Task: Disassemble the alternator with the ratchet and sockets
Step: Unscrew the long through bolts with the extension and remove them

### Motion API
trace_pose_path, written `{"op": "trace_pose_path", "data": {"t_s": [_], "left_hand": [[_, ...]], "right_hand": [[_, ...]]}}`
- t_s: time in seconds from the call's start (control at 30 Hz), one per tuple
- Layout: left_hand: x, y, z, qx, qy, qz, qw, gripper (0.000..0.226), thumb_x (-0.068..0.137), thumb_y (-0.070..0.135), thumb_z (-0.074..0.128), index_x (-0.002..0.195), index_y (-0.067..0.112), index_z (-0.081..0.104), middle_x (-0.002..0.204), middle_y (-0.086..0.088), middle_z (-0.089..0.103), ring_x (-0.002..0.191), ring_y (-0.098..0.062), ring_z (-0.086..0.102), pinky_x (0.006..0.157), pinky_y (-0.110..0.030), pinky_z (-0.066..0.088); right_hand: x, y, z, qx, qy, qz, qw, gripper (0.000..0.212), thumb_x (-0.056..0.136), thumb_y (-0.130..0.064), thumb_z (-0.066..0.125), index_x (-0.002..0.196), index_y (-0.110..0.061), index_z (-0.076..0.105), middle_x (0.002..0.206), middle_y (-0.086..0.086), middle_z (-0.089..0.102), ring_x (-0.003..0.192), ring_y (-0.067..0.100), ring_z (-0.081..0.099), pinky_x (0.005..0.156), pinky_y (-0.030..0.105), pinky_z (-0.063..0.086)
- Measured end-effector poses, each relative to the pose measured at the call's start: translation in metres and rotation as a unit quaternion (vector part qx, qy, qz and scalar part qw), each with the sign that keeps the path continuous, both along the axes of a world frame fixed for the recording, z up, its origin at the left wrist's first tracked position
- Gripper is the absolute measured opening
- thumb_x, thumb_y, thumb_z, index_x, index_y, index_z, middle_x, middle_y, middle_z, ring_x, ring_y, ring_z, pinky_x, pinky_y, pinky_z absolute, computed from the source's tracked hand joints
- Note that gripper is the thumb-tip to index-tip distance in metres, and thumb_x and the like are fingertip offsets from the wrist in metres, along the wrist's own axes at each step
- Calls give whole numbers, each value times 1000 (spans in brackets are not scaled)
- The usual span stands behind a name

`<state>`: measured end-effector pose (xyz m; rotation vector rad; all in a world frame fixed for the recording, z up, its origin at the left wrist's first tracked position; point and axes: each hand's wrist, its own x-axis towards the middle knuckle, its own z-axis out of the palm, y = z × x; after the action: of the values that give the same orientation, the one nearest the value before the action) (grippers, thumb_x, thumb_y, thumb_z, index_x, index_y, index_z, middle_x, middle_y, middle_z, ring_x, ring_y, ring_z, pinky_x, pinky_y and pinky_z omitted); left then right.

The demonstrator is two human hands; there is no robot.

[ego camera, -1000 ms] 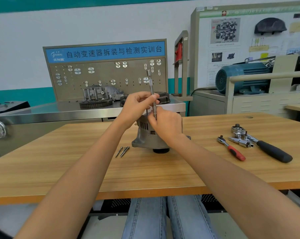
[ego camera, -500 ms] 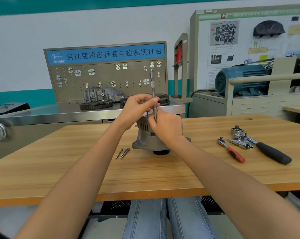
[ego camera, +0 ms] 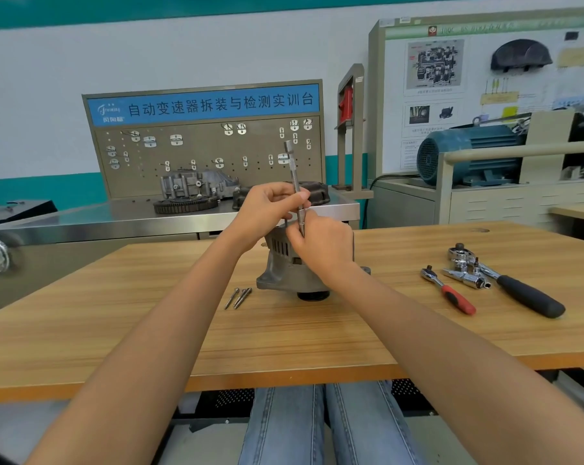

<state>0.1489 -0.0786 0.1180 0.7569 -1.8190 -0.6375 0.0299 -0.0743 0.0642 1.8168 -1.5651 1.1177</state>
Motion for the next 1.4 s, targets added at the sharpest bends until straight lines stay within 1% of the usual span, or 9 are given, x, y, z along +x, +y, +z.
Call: {"op": "trace_pose_path", "data": {"t_s": [0.2, 0.33, 0.47, 0.6, 0.73, 0.97, 1.13, 1.27, 1.4], "left_hand": [[-6, -1, 2, 0, 8, 17, 1000, 17, 86, 19, 71, 71, 18, 64, 69, 7, 69, 62, 2, 62, 56, -13, 49], [-4, 0, 2, -2, -16, 1, 1000, 16, 93, 27, 60, 82, 22, 70, 74, 12, 71, 71, 3, 63, 63, -11, 49], [0, 0, 2, 14, -18, -16, 1000, 17, 97, 22, 53, 96, 23, 71, 83, 11, 72, 79, 3, 65, 66, -10, 48], [-1, 0, 2, 11, -6, -10, 1000, 9, 92, 21, 63, 87, 18, 70, 76, 11, 72, 72, 3, 66, 62, -9, 47], [-3, -1, 2, 9, 12, 2, 1000, 12, 89, 19, 67, 77, 17, 65, 69, 11, 68, 66, 2, 64, 60, -11, 47], [-1, 0, 3, 19, -18, -13, 1000, 12, 94, 24, 58, 95, 22, 70, 85, 10, 72, 81, 1, 66, 67, -10, 48], [0, -2, 2, 18, 3, 1, 1000, 6, 90, 20, 65, 85, 17, 66, 78, 6, 68, 67, 4, 62, 64, -11, 49], [-3, -3, 1, 17, 11, 18, 1000, 12, 87, 21, 70, 79, 17, 61, 70, 6, 62, 60, 4, 59, 60, -10, 47], [-4, -2, 2, 22, 0, 5, 1000, 7, 92, 23, 62, 87, 21, 66, 81, 7, 67, 69, 5, 62, 63, -11, 48]], "right_hand": [[-1, -1, -1, -6, -8, 7, 1000, 36, 98, -37, 40, 96, -8, 61, 67, 2, 55, 55, 16, 45, 53, 27, 32], [0, -1, 0, -14, -5, 4, 1000, 39, 99, -37, 38, 103, -7, 62, 71, 5, 63, 56, 16, 47, 53, 27, 33], [0, 1, 1, 2, 9, -7, 1000, 40, 99, -39, 35, 97, -9, 62, 75, 5, 65, 64, 20, 59, 56, 30, 42], [0, 3, 2, 8, 6, -3, 1000, 40, 99, -39, 34, 97, -9, 62, 75, 5, 65, 64, 21, 60, 58, 31, 44], [0, 1, 1, 4, -5, -1, 1000, 38, 98, -39, 37, 95, -9, 61, 67, 1, 52, 57, 17, 49, 53, 28, 36], [0, 0, 2, 5, -12, 5, 1000, 37, 98, -38, 38, 93, -10, 62, 72, 4, 62, 60, 17, 54, 55, 29, 41], [0, 2, 2, 16, -17, 16, 1000, 37, 98, -38, 36, 94, -11, 61, 73, 4, 62, 65, 20, 59, 61, 33, 50], [-1, 1, 2, 17, -10, 12, 1000, 38, 98, -39, 36, 92, -11, 61, 69, 1, 56, 61, 18, 57, 56, 29, 42], [-1, 0, 0, 2, -16, 8, 1000, 37, 99, -37, 37, 89, -10, 61, 65, -1, 50, 55, 16, 47, 50, 26, 29]]}}
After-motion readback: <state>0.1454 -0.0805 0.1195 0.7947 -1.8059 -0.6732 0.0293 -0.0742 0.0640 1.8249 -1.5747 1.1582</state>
